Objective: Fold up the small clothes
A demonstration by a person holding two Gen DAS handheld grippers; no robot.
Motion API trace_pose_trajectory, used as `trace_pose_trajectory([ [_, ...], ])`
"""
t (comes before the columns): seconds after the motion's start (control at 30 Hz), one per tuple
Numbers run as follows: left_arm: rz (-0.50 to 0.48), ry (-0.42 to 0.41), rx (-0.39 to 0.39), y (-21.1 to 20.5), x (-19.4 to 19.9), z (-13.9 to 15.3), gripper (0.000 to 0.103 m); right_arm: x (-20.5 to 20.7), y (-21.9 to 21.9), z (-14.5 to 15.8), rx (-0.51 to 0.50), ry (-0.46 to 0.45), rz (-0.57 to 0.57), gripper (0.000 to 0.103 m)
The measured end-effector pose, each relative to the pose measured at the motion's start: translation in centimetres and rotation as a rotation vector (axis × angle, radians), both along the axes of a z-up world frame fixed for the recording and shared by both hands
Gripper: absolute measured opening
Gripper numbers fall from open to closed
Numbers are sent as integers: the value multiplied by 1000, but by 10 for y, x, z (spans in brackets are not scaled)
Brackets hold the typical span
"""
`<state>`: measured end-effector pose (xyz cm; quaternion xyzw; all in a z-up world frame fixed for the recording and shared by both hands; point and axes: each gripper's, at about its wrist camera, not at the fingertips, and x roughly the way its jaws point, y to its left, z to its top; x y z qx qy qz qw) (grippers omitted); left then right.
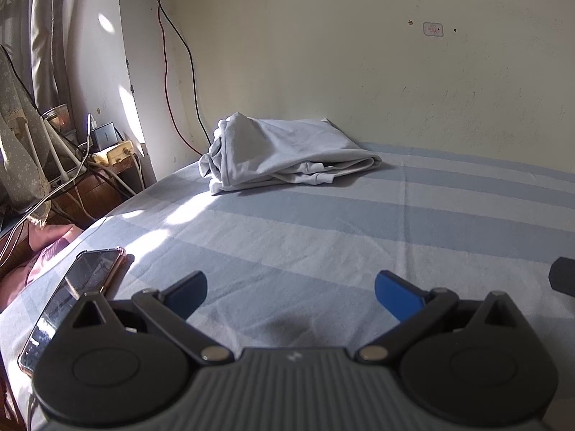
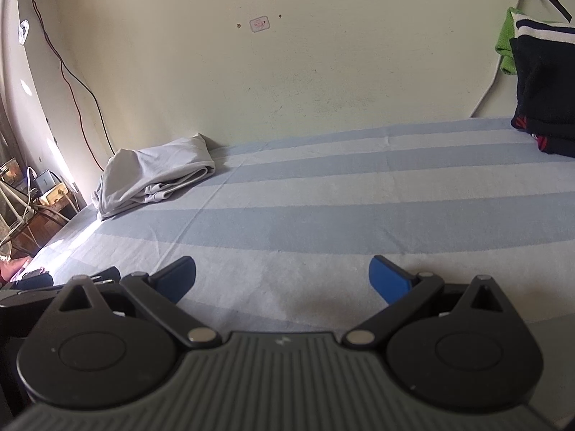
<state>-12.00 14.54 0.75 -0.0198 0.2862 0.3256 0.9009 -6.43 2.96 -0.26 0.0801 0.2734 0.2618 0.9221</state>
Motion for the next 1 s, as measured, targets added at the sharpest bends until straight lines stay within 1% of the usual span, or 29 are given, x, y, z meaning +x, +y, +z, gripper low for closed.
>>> trace_pose_trajectory([
  [0.3, -14, 17, 8, -2, 1, -1, 103, 1, 3, -1, -2, 16, 29, 103],
  [0.5, -24, 23, -10, 0, 1, -1, 103, 1, 2, -1, 0, 19, 35, 103],
  [0.67, -5, 45, -8, 0, 2, -4, 103, 1, 3, -1, 0, 18, 35, 103],
  [0.77, 16, 33, 3, 1, 0, -3, 103, 1, 2, -1, 1, 18, 34, 103],
  [1.0, 39, 28, 3, 4, -1, -2, 103, 1, 1, -2, 2, 18, 35, 103],
])
